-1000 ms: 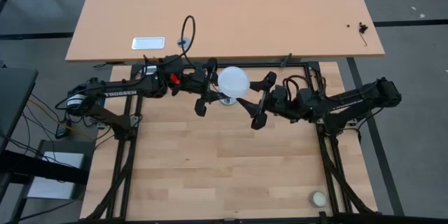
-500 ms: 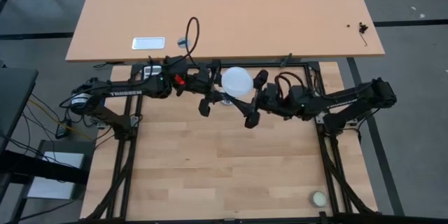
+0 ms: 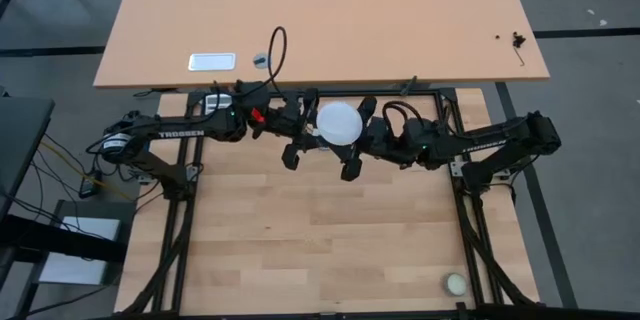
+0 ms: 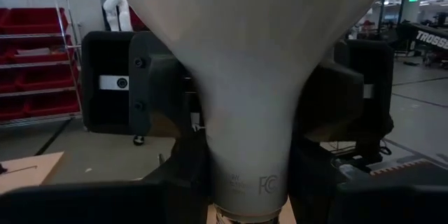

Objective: Screw lightbulb
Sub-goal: Insert the white lightbulb on the silver lamp

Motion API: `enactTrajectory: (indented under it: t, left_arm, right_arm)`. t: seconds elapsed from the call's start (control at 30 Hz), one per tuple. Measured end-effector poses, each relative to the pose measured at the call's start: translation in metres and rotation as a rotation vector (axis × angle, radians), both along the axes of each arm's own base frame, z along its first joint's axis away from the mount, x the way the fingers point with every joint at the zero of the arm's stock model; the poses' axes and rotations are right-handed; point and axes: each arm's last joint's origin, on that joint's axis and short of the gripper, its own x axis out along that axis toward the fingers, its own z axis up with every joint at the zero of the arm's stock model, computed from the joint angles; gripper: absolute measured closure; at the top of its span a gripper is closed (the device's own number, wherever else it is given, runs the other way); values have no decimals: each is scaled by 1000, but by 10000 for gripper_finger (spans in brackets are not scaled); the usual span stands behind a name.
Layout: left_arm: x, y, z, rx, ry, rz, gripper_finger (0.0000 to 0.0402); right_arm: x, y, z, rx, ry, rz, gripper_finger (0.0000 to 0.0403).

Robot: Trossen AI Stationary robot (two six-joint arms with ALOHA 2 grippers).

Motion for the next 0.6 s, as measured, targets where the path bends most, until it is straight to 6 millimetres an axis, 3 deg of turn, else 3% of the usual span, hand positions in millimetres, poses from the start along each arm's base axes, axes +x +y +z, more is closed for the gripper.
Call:
enactTrajectory:
  t: [0.33, 0.6]
  left_arm:
    - [0, 0, 1, 10, -14, 3, 252]
    - [0, 0, 3, -6, -21, 1, 264]
  right_arm:
    - [0, -1, 0, -13, 4, -5, 181]
    - [-1, -1, 2, -41, 5, -24, 144]
